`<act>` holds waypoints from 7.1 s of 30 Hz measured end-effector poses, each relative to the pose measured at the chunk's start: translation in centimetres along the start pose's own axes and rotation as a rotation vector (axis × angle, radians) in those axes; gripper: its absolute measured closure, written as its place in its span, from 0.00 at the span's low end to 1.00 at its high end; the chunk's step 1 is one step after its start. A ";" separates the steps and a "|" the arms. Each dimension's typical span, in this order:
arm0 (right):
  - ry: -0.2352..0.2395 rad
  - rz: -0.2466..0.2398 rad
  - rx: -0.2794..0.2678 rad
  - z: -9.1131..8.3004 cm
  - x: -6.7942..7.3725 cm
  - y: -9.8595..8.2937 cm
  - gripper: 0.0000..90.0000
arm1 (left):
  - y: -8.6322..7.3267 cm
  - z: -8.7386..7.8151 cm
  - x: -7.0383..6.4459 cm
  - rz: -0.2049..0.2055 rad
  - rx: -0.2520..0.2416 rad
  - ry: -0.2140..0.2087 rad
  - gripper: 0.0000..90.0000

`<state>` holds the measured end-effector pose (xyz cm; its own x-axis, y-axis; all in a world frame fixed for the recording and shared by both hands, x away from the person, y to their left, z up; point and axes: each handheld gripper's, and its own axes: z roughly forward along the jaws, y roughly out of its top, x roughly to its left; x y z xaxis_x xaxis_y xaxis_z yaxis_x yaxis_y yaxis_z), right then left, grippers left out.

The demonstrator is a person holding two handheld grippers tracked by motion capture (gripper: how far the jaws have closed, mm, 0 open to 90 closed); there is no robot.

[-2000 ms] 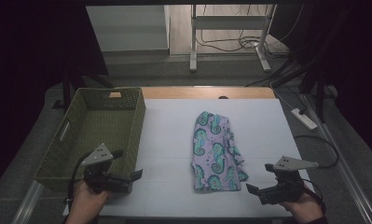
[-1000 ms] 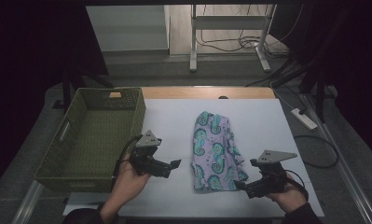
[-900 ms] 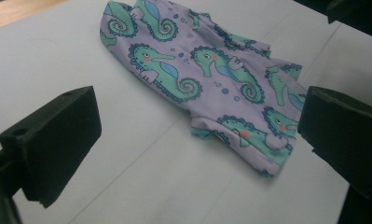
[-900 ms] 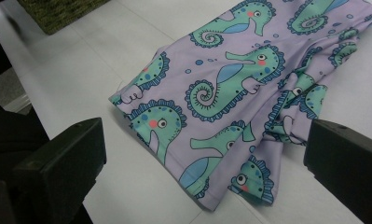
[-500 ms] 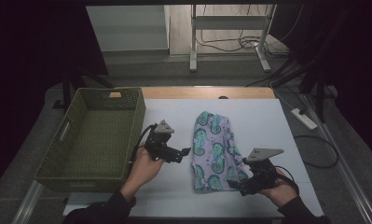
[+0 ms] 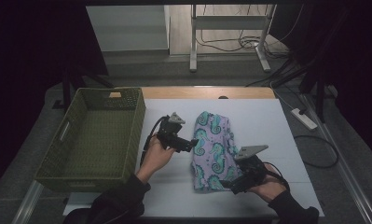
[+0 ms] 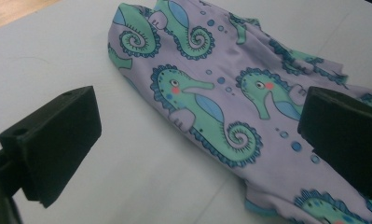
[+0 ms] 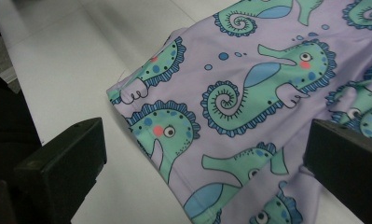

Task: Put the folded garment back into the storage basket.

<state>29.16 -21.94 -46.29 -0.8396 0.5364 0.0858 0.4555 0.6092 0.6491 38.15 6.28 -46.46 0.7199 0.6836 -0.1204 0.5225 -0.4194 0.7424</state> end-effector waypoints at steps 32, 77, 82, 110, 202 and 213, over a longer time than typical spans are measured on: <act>0.092 -0.183 0.204 7.0 -0.5 0.7 0.00 | 1.6 10.0 4.6 0.000 0.103 0.061 0.00; 0.175 0.017 0.133 6.3 -4.9 0.7 0.88 | 1.2 11.4 4.4 -0.056 0.071 -0.109 0.90; 0.228 0.048 0.108 6.1 -5.5 0.9 0.89 | 1.0 11.3 4.3 -0.050 0.035 -0.087 0.91; 0.242 -0.086 -0.104 2.1 -2.1 6.1 0.89 | 4.8 4.6 4.4 0.016 -0.093 -0.054 0.92; 0.436 -0.327 -0.254 13.7 14.2 28.6 0.89 | -1.4 -23.4 20.2 -0.143 -0.107 0.173 0.92; 0.390 -0.332 -0.214 17.3 14.6 27.7 0.88 | -3.4 -21.4 21.6 -0.153 -0.064 0.185 0.92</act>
<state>34.62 12.86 -40.10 -0.9937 0.0549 0.0978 0.1118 0.5547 0.8245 42.12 35.24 -37.48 0.5354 0.8366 -0.1163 0.5847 -0.2677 0.7658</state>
